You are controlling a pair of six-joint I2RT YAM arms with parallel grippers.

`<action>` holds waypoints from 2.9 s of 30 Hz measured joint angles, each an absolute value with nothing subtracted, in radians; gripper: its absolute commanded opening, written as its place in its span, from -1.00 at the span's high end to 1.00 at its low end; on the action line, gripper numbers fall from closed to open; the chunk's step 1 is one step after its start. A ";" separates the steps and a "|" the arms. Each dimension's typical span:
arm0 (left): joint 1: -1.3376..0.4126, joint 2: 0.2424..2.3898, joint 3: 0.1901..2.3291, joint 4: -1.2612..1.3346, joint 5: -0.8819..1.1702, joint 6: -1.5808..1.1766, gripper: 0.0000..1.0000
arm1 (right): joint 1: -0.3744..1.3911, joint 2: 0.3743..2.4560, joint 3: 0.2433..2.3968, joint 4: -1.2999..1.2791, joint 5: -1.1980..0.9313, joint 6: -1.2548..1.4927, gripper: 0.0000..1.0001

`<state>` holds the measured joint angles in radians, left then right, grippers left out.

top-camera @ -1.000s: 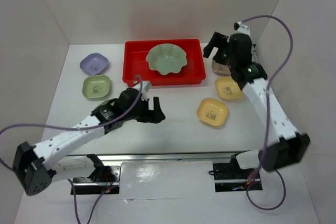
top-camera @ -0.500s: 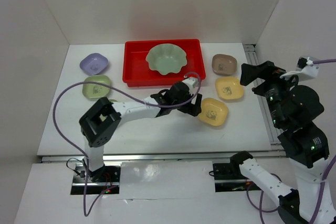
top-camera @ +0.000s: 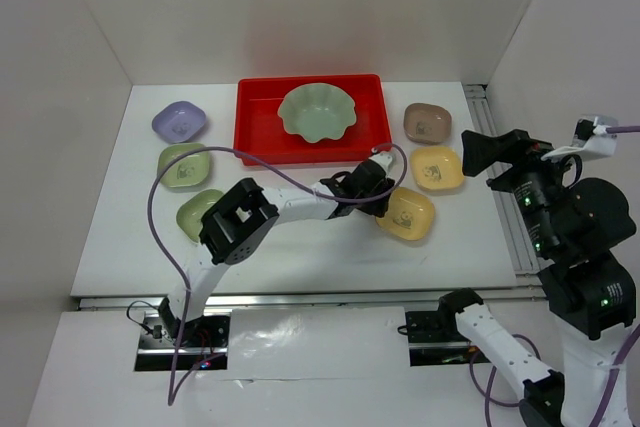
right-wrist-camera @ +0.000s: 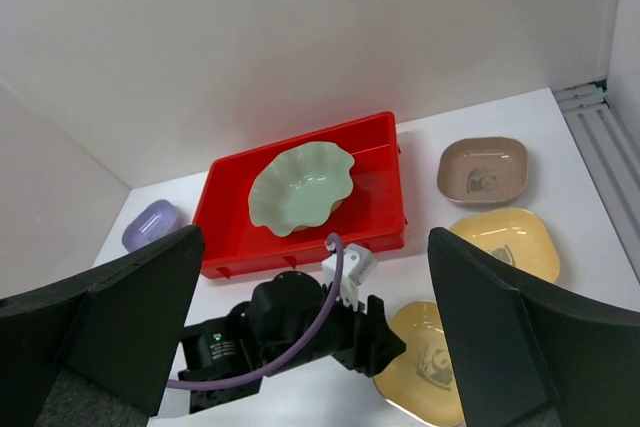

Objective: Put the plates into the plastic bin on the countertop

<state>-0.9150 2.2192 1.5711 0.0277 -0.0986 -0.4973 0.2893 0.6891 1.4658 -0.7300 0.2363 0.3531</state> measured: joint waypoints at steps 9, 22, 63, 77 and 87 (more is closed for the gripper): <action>-0.929 2.133 1.498 -0.014 -0.207 -0.535 1.00 | 0.266 0.680 1.463 -0.727 0.188 0.343 -1.00; -0.917 1.926 1.666 -0.572 -0.371 -0.664 1.00 | 0.256 0.668 1.423 -0.708 0.170 0.352 -1.00; -0.335 2.242 2.033 -0.336 -0.012 -0.628 -1.00 | 0.252 0.788 0.961 -0.453 0.146 0.430 -1.00; -0.418 1.509 1.567 -0.532 -0.131 -0.665 -1.00 | 0.017 1.183 0.758 -0.210 0.272 0.423 -1.00; -0.641 1.235 1.232 -0.678 -0.229 -0.694 -1.00 | -0.134 1.514 0.855 -0.128 0.311 0.503 -0.98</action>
